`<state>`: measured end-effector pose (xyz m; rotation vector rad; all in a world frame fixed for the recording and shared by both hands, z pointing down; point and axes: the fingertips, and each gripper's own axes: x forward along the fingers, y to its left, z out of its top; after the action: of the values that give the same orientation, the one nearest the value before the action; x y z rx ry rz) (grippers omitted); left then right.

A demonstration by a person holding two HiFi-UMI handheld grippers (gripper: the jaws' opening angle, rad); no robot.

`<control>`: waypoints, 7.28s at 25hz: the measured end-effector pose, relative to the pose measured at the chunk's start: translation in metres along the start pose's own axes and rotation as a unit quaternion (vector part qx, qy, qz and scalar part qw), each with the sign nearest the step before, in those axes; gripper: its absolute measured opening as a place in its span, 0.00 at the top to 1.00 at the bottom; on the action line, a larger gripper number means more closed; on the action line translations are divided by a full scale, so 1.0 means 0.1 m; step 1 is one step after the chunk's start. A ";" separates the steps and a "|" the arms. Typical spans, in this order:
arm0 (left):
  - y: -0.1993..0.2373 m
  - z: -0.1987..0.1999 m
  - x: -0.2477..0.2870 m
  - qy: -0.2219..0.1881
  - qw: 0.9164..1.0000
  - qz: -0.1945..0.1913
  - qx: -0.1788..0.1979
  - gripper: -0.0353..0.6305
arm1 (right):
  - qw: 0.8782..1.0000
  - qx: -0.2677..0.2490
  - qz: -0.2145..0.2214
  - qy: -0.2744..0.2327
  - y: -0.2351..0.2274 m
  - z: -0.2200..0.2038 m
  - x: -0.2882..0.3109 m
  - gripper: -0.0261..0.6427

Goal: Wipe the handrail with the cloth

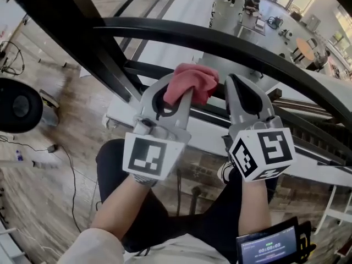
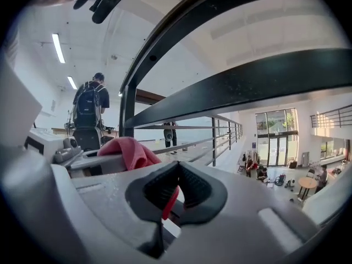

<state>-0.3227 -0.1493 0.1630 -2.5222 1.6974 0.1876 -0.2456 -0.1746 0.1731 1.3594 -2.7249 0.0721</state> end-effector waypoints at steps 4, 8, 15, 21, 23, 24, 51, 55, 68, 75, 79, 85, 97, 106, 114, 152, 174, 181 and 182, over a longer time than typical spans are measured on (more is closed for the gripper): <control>-0.01 -0.08 0.01 0.003 1.000 0.001 -0.020 0.91 | 1.000 -0.005 -0.007 0.009 -0.02 -0.11 0.01 0.96; 0.02 -0.09 0.03 0.005 1.000 0.000 -0.014 0.91 | 1.000 0.002 -0.016 0.011 -0.05 -0.10 0.00 0.96; 0.04 -0.08 0.04 -0.004 1.000 -0.014 -0.003 0.91 | 1.000 0.000 -0.020 -0.001 0.01 -0.09 0.09 0.96; -0.05 -0.01 0.13 -0.016 0.999 -0.026 -0.007 0.91 | 0.999 -0.012 -0.032 -0.004 -0.08 -0.09 0.02 0.96; -0.07 -0.01 0.15 -0.018 0.999 -0.032 -0.006 0.91 | 0.999 -0.009 -0.038 -0.002 -0.09 -0.10 0.01 0.96; -0.06 -0.01 0.16 -0.019 0.999 -0.035 -0.005 0.91 | 0.999 -0.006 -0.040 -0.001 -0.07 -0.11 0.03 0.96; 1.55 -0.17 -0.28 0.007 0.984 0.176 0.034 0.90 | 0.999 0.006 0.022 0.023 0.90 -0.20 0.94 0.96; 1.61 -0.24 -0.29 0.013 0.981 0.193 0.024 0.90 | 0.999 0.007 0.028 0.030 0.98 -0.24 1.03 0.96; 1.56 -0.66 -0.17 0.105 0.981 0.155 0.050 0.90 | 0.997 0.035 0.037 0.057 1.06 -0.32 1.05 0.96; 1.52 -0.65 -0.17 0.109 0.983 0.134 0.059 0.86 | 0.996 0.023 0.057 0.064 1.22 -0.37 1.10 0.96; 1.48 -0.64 -0.19 0.109 0.985 0.120 0.050 0.79 | 0.995 0.024 0.057 0.076 1.27 -0.43 1.15 0.96; 1.47 -0.44 -0.29 0.071 0.987 0.139 0.025 0.77 | 0.995 0.028 0.054 0.080 1.26 -0.42 1.13 0.96; 1.52 -0.62 -0.13 0.124 0.981 0.131 0.076 0.89 | 0.994 0.047 0.072 0.070 1.31 -0.39 1.17 0.96; 1.51 -0.64 -0.09 0.133 0.983 0.117 0.049 0.89 | 0.994 0.052 0.071 0.071 1.30 -0.38 1.17 0.96; 1.50 -0.68 -0.10 0.137 0.982 0.116 0.050 0.90 | 0.994 0.049 0.069 0.071 1.29 -0.42 1.16 0.96; 1.14 -0.74 0.03 0.145 0.981 0.100 0.084 0.90 | 0.998 0.053 0.004 0.038 0.55 -0.33 0.64 0.96; 1.05 -0.74 0.07 0.155 0.981 0.086 0.084 0.90 | 0.997 0.063 -0.026 0.029 0.29 -0.21 0.42 0.96; 0.99 -0.78 0.09 0.158 0.981 0.079 0.082 0.90 | 0.997 0.063 -0.035 0.031 0.22 -0.25 0.36 0.96; 0.98 -0.79 0.10 0.159 0.981 0.077 0.082 0.90 | 0.997 0.063 -0.036 0.032 0.21 -0.26 0.36 0.96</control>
<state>-0.4064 -0.2067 0.2385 -2.3990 1.9291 -0.3501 -0.2817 -0.1884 0.2023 1.4602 -2.6562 0.2822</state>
